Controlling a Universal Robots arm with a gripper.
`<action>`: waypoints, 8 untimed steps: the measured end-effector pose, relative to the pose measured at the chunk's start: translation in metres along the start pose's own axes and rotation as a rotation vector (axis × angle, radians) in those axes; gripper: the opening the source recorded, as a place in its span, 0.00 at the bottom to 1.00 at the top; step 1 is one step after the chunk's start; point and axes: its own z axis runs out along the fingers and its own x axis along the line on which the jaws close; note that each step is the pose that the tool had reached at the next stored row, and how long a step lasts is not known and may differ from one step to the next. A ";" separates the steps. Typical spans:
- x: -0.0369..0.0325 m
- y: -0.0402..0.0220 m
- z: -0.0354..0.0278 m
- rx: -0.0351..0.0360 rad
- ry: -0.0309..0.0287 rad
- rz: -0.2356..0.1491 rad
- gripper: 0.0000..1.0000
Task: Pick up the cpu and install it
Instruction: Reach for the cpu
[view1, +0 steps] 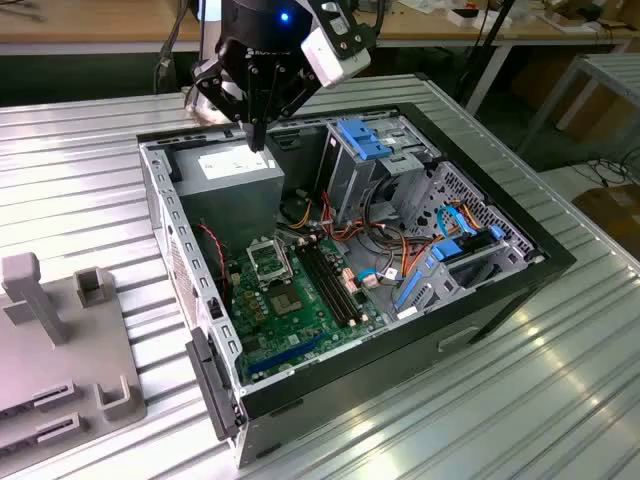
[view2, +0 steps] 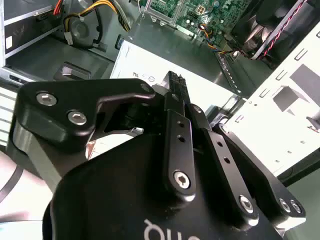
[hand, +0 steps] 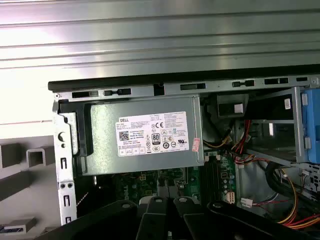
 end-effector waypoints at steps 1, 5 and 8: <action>0.0000 0.0000 0.0000 0.0000 0.0000 0.000 0.11; 0.0021 -0.0002 0.0000 0.0001 0.0001 0.000 0.11; 0.0027 -0.0002 0.0000 0.0001 0.0003 0.000 0.11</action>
